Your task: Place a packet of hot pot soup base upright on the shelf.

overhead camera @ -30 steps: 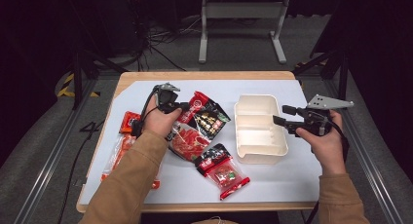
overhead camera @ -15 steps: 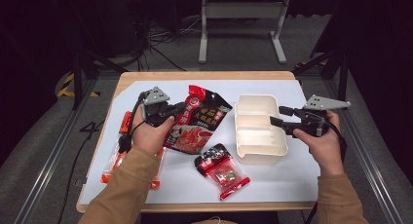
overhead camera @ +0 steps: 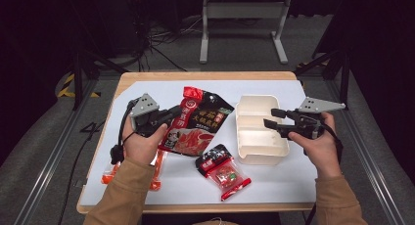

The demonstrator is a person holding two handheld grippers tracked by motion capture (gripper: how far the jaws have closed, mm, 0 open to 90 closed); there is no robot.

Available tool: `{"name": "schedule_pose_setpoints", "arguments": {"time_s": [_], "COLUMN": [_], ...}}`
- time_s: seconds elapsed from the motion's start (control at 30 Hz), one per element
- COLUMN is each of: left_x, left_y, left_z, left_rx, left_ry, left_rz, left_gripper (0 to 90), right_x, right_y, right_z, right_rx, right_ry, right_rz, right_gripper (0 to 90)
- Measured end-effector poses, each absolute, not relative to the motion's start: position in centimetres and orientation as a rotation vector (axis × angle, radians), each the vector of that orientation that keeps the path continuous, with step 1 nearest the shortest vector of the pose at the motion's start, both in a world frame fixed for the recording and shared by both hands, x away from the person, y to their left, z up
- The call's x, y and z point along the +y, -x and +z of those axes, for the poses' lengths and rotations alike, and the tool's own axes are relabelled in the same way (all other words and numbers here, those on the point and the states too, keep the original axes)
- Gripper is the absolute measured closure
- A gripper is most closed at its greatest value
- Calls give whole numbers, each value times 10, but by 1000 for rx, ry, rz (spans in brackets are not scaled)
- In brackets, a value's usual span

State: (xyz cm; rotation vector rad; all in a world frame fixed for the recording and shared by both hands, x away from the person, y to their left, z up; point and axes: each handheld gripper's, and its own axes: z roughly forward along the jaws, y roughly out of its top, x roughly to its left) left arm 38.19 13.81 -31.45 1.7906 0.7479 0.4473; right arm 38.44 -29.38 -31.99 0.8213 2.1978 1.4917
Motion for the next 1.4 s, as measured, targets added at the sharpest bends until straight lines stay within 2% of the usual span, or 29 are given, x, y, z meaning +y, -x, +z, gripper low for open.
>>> {"name": "schedule_pose_setpoints", "arguments": {"time_s": [0.13, 0.27, 0.6, 0.97, 1.4], "left_x": [142, 149, 158, 159, 163], "left_y": [-378, -374, -371, -369, -366], "left_z": [-313, -312, -312, -309, -310], "left_rx": [725, 702, 685, 673, 673], "left_ry": [-1779, -1758, -1745, -1735, -1716], "left_rz": [452, 436, 408, 401, 378], "left_gripper": [893, 893, 892, 891, 891], "right_x": [-282, -260, -228, -203, -172], "right_y": [-381, -380, -383, -401, -416], "right_z": [-319, -319, -309, -304, -309], "right_rx": [2192, 2258, 2304, 2369, 2441], "right_ry": [-776, -799, -735, -693, -638], "right_rz": [1551, 1519, 1482, 1503, 1579], "right_gripper": [468, 414, 383, 329, 341]}}
